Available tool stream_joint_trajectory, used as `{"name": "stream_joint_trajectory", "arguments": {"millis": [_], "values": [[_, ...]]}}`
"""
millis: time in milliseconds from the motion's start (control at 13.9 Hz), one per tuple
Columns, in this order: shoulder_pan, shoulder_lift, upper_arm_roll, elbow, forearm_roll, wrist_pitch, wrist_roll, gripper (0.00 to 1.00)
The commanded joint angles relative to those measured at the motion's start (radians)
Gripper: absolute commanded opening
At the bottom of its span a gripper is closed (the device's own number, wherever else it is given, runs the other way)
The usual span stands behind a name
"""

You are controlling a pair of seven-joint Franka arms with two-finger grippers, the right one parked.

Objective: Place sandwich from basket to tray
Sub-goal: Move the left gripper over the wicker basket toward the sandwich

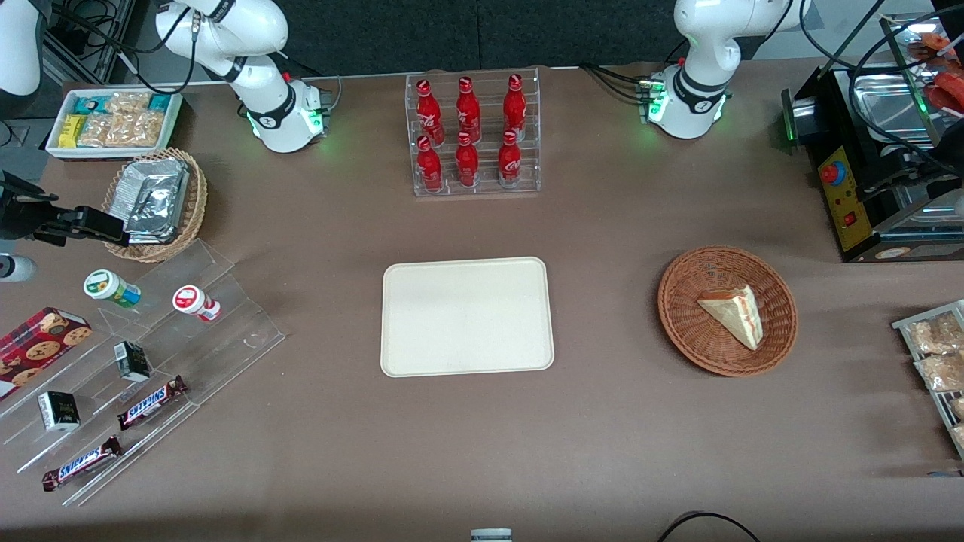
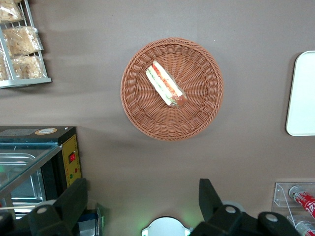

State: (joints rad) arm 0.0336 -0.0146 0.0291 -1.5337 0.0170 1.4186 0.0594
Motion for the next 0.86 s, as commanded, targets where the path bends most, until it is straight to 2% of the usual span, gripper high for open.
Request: {"name": "stream_joint_trajectory", "arguments": {"millis": [0,288,505,793], "values": [[-0.006,-0.004,0.002,0.004,0.021,0.003,0.006,1.0],[-0.011,0.053,0.0,-0.002,0.021,0.023,-0.053,1.0],[-0.011,0.11,-0.002,-0.058,0.005,0.133,-0.275,1.0],[-0.029,0.152,-0.02,-0.228,-0.005,0.417,-0.597,1.0]]}}
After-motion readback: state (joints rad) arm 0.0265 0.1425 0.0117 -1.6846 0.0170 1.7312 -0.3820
